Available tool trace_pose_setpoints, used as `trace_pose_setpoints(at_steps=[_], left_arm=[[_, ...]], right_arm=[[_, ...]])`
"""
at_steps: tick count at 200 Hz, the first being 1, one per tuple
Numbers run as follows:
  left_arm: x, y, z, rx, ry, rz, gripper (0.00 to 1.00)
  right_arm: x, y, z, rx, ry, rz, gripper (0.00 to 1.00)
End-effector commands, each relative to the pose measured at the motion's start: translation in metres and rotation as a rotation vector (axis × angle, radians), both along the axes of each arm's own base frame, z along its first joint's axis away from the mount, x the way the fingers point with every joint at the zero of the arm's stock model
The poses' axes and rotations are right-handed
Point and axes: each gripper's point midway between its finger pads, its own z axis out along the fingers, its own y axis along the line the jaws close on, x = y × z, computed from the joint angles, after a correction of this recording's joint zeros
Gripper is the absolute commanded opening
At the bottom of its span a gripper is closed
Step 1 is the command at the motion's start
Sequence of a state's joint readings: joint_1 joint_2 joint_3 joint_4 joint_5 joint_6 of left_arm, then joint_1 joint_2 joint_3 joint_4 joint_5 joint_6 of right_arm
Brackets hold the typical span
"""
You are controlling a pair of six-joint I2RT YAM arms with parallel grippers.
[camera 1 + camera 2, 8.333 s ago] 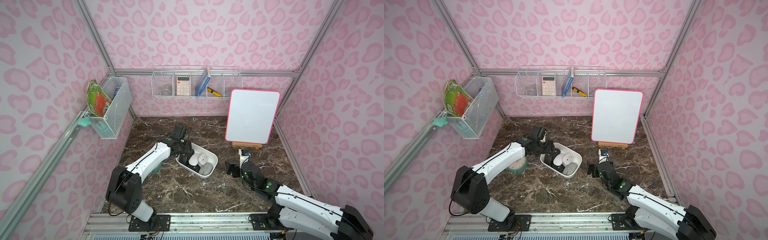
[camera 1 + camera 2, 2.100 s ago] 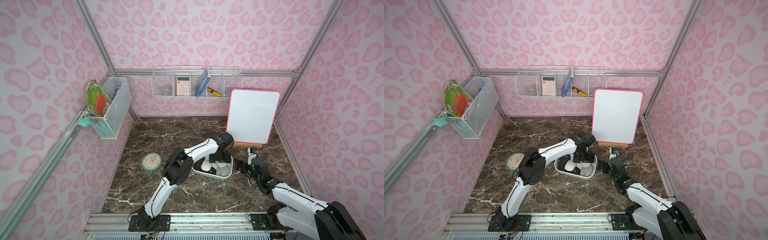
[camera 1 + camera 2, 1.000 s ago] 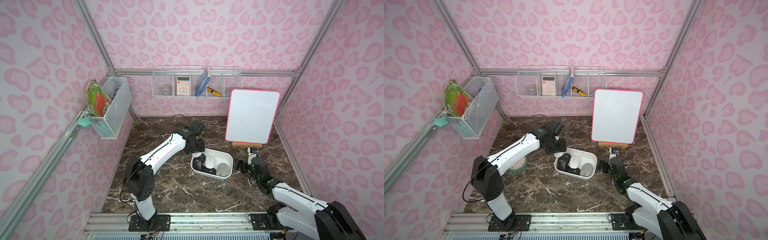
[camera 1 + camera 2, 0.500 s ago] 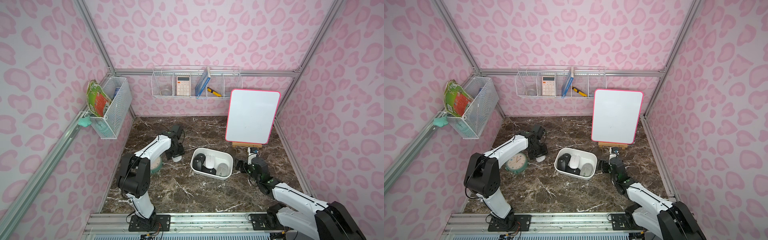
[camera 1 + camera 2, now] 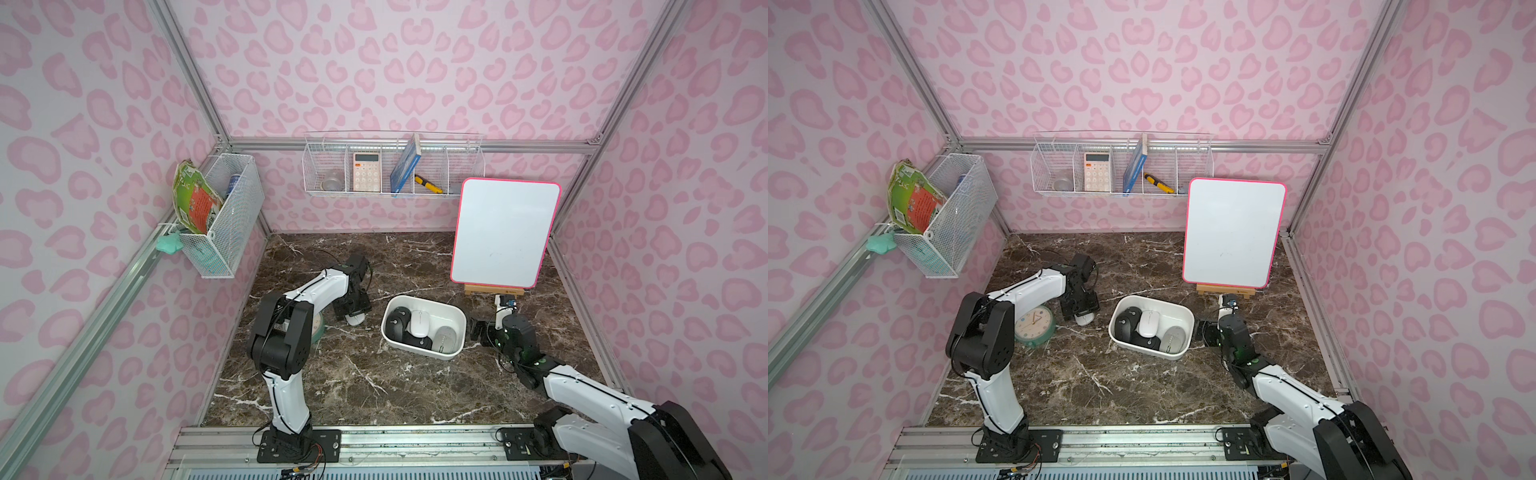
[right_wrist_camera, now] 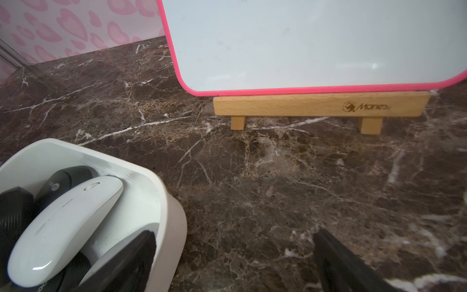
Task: Take out the mouse from the storage box
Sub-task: Place the mouse at the center of the board, then pick up the mouse from the storage box.
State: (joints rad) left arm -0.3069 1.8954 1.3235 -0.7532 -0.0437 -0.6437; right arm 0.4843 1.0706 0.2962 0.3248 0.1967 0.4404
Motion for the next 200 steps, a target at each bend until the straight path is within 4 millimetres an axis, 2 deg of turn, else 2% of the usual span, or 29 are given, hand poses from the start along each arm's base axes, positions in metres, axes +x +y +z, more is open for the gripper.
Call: trace_pose_setpoints(at_steps=[1,34,48,76,93,111,132,170,200], left_arm=[[0.002,0.000,-0.001,0.002,-0.004,-0.007,0.72],[-0.001,-0.003,0.000,-0.019,-0.003,-0.007,0.83],[-0.003,-0.003,0.003,-0.029,-0.017,-0.005,0.84],[-0.012,-0.002,0.023,-0.068,-0.100,0.011,0.85],[-0.021,0.001,0.035,-0.089,-0.177,0.018,0.86],[-0.032,0.009,0.048,-0.085,-0.257,0.031,0.89],[-0.047,0.019,0.059,-0.083,-0.353,0.036,0.93],[-0.072,0.037,0.074,-0.067,-0.505,0.037,0.98],[-0.080,0.041,0.081,-0.074,-0.602,0.014,0.99]], right_arm=[[0.003,0.001,0.005,0.004,-0.019,0.001,0.99],[0.003,0.002,0.005,0.005,-0.018,0.002,0.99],[0.003,0.003,0.006,0.011,-0.015,0.007,0.99],[0.000,0.014,0.013,-0.008,0.004,0.018,1.00],[-0.003,0.033,0.026,-0.038,-0.005,0.046,0.99],[-0.006,0.059,0.041,-0.038,-0.012,0.092,1.00],[-0.009,0.092,0.049,-0.028,0.004,0.147,0.99],[-0.005,0.143,0.037,-0.086,0.085,0.204,0.99],[-0.001,0.166,0.020,-0.118,0.152,0.219,0.99]])
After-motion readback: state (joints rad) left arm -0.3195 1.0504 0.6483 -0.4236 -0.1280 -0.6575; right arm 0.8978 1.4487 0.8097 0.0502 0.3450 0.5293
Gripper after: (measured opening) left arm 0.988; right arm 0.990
